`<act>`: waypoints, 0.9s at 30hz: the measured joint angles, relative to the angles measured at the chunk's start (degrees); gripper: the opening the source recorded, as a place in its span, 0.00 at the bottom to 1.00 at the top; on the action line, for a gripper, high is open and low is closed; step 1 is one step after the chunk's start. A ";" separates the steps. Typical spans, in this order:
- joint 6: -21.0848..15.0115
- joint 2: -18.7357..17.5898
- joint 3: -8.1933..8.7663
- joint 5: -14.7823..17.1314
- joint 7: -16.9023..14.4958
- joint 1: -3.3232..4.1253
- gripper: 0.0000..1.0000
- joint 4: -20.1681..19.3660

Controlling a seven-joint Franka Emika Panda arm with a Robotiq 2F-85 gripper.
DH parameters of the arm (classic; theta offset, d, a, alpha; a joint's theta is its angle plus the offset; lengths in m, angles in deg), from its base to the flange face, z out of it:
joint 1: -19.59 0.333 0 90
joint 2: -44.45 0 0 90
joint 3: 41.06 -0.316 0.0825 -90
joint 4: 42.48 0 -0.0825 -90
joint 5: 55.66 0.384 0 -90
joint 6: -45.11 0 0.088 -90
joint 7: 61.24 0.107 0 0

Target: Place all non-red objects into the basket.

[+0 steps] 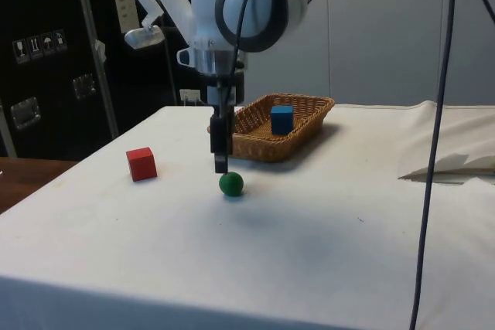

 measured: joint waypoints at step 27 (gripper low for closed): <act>0.00 -1.72 -1.20 0.34 0.46 0.11 1.00 -0.06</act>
